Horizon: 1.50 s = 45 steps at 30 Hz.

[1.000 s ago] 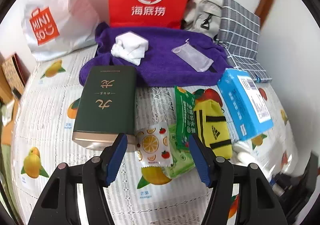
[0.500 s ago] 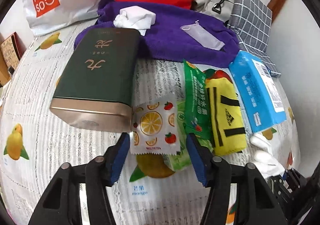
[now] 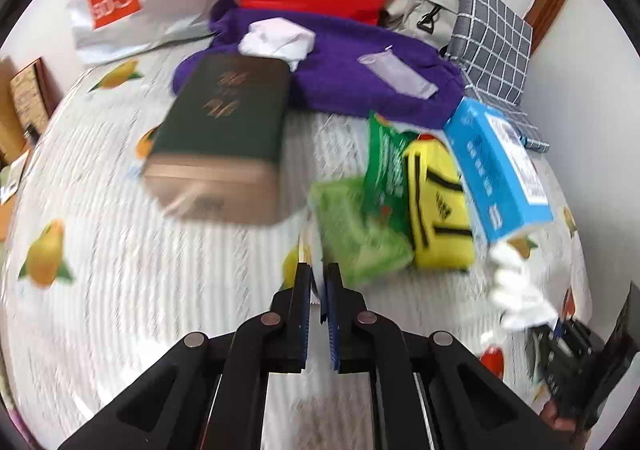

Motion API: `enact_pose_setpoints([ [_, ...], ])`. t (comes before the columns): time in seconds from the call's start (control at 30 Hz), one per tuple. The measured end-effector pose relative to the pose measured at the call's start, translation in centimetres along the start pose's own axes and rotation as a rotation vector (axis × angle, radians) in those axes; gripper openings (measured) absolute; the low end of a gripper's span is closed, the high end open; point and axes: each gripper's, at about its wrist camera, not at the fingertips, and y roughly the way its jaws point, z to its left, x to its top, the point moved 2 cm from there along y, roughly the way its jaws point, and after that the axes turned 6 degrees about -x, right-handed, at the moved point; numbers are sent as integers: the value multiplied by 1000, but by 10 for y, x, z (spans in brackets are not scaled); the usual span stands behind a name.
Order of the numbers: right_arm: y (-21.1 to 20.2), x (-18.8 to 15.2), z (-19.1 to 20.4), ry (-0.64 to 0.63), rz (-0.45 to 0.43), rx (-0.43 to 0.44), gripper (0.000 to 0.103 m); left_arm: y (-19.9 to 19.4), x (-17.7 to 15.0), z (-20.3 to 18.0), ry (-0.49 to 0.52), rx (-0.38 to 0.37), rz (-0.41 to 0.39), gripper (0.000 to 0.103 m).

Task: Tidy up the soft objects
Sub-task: 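Lift the white glove with the right tool while left grasps the fruit-print snack packet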

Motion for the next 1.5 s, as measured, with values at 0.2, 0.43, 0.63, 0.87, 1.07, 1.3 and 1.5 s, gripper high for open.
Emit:
enact_pose_setpoints([
  [0.2,-5,-6,-3,9,14,-18,10,-21,-37,20,-35,34,25,8],
  [0.43,-8,-9,0,-5,28,-37,11,-17,-35,27,-36,-11,8,29],
  [0.63,-9,-10,-1,-11,35,-33,11,6,-14,21,8,48,-16,51],
  [0.87,-6,-6,-2,-23,36,-34,10,30,3,24,17,47,-31,53],
  [1.07,-5,-4,1,-26,35,-47,11,43,4,6,111,150,-25,70],
  [1.3,-6,-4,-1,-18,39,-44,11,33,0,16,87,160,-73,26],
  [1.5,-19,-2,1,-39,7,-30,9,20,-11,30,40,91,-47,6],
])
